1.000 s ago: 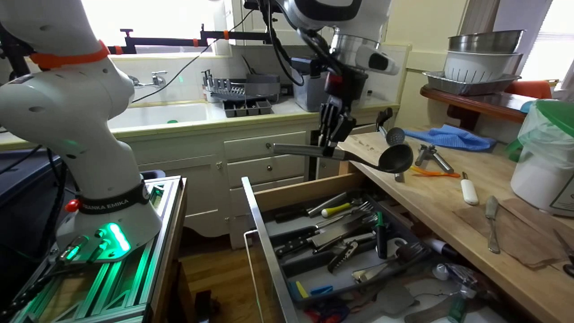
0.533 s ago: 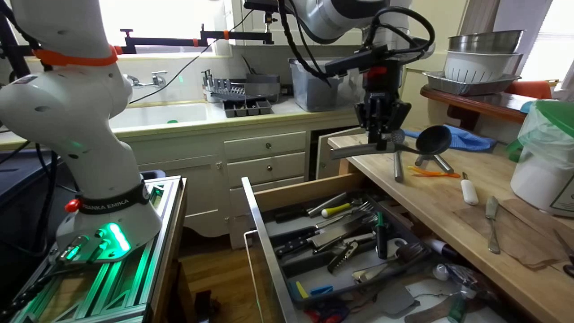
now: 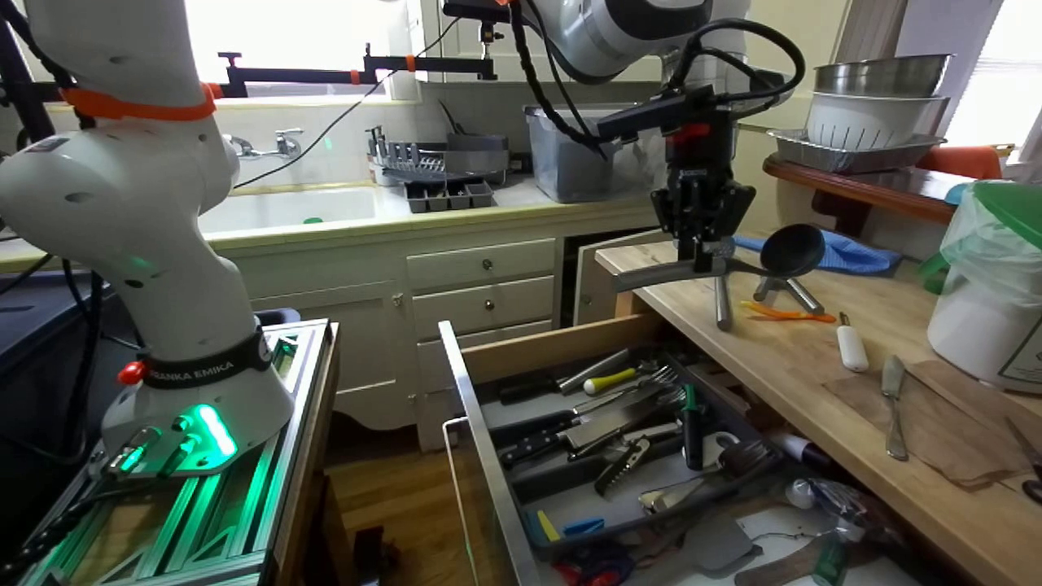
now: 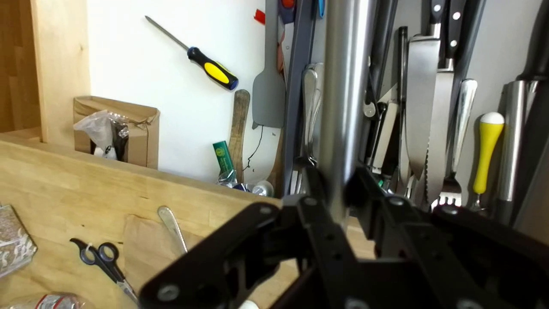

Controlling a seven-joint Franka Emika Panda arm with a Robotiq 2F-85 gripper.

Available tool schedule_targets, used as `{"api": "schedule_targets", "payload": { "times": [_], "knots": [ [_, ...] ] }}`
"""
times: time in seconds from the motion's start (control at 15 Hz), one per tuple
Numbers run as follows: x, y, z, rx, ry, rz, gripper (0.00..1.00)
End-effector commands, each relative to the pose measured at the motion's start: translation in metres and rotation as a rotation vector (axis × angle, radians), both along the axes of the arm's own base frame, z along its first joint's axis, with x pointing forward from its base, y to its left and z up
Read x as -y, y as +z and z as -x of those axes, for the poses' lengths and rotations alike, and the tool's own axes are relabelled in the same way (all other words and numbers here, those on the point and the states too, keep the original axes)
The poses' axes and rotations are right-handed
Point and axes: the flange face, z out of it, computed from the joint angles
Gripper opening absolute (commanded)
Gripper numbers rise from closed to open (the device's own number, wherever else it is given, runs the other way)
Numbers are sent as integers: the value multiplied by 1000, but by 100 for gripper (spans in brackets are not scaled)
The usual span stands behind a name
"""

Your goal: Remove the serving spoon from drawer

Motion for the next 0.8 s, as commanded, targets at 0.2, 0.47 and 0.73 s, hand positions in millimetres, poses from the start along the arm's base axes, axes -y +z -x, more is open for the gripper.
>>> {"api": "schedule_targets", "payload": {
  "times": [0.2, 0.47, 0.73],
  "knots": [
    [24, -11, -66, 183, 147, 77, 6],
    [23, -20, -103, 251, 208, 66, 6],
    [14, -31, -126, 269, 264, 52, 6]
  ]
}}
